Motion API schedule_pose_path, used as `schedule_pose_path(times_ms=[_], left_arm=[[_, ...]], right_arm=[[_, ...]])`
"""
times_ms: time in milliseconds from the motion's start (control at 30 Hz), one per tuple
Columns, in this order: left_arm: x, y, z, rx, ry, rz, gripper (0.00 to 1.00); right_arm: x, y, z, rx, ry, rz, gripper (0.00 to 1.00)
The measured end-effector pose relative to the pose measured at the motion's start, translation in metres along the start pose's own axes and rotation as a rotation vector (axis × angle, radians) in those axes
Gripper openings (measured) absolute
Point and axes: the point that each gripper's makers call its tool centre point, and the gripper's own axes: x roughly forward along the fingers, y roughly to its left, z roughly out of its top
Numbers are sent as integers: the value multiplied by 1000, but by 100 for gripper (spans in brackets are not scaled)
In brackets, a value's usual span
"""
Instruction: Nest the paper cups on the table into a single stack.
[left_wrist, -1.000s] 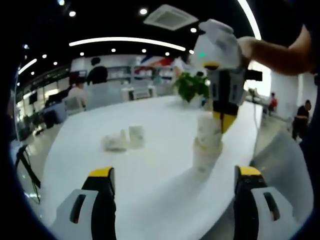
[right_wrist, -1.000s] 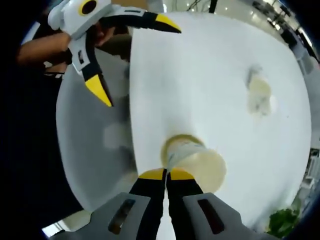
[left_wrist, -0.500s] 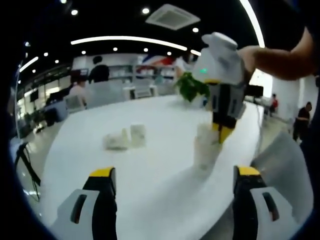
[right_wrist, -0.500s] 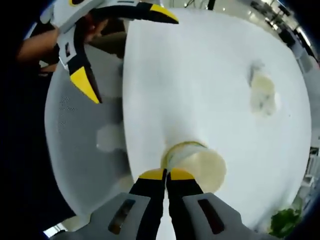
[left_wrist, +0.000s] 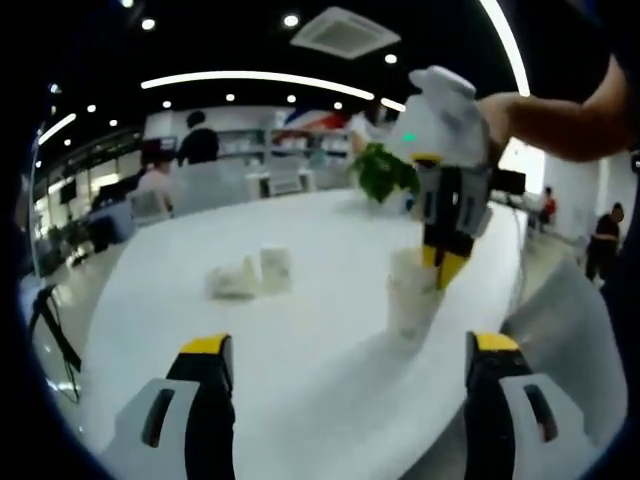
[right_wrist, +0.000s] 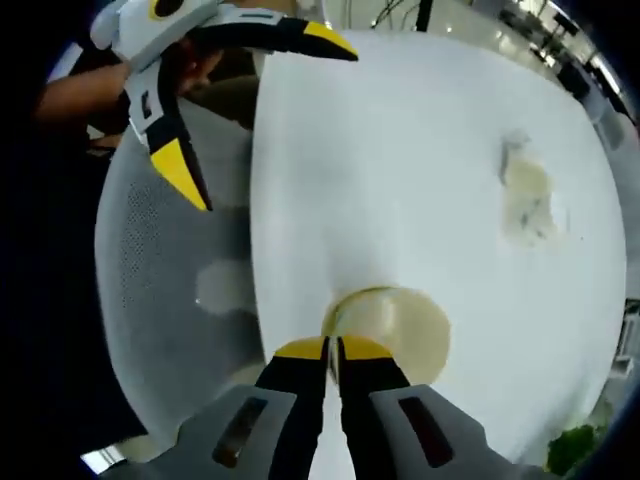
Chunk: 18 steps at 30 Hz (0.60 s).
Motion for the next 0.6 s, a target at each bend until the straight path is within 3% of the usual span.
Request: schedule_pose_path(times_ms=[133, 400, 600], left_arm=[[0, 1, -1, -2, 2, -2, 95], [0, 2, 1, -5, -10, 1, 97], [0, 2, 3, -3, -23, -4, 99]], right_arm=[[-10, 3, 10, 17, -69, 26, 9], [-44, -11, 40, 20, -314, -27, 32], [-68, -24, 34, 53, -455, -81, 44]])
